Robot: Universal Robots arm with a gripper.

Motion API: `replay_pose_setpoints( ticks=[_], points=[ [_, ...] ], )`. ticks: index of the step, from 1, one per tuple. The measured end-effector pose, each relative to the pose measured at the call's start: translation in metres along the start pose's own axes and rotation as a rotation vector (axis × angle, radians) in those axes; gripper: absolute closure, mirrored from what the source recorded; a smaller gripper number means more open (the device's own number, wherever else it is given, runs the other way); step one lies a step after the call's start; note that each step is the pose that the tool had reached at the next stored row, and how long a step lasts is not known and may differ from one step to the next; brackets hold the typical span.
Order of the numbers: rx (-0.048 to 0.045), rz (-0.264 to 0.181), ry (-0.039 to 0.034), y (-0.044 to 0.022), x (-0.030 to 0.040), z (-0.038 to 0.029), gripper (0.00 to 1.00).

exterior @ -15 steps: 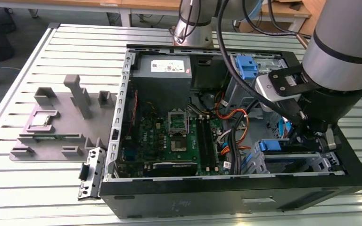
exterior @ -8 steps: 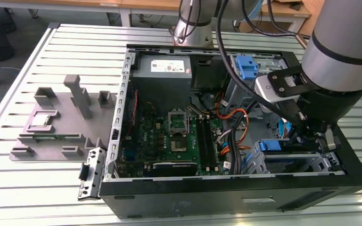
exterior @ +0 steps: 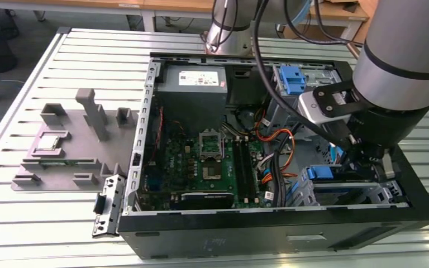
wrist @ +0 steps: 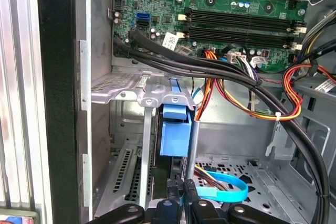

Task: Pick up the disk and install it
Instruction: 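Insert the first disk wire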

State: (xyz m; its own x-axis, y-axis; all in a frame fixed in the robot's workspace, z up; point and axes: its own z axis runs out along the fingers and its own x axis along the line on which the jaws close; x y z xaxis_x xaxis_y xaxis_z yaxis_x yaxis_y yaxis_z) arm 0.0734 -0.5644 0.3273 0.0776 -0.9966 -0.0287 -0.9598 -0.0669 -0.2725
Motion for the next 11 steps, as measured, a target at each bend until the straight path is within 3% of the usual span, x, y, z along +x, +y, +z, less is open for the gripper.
replay_pose_setpoints(
  ticks=[11],
  points=[
    [0.0022, -0.001, 0.0005, 0.0020, 0.0001, 0.0037, 0.84]
  ],
)
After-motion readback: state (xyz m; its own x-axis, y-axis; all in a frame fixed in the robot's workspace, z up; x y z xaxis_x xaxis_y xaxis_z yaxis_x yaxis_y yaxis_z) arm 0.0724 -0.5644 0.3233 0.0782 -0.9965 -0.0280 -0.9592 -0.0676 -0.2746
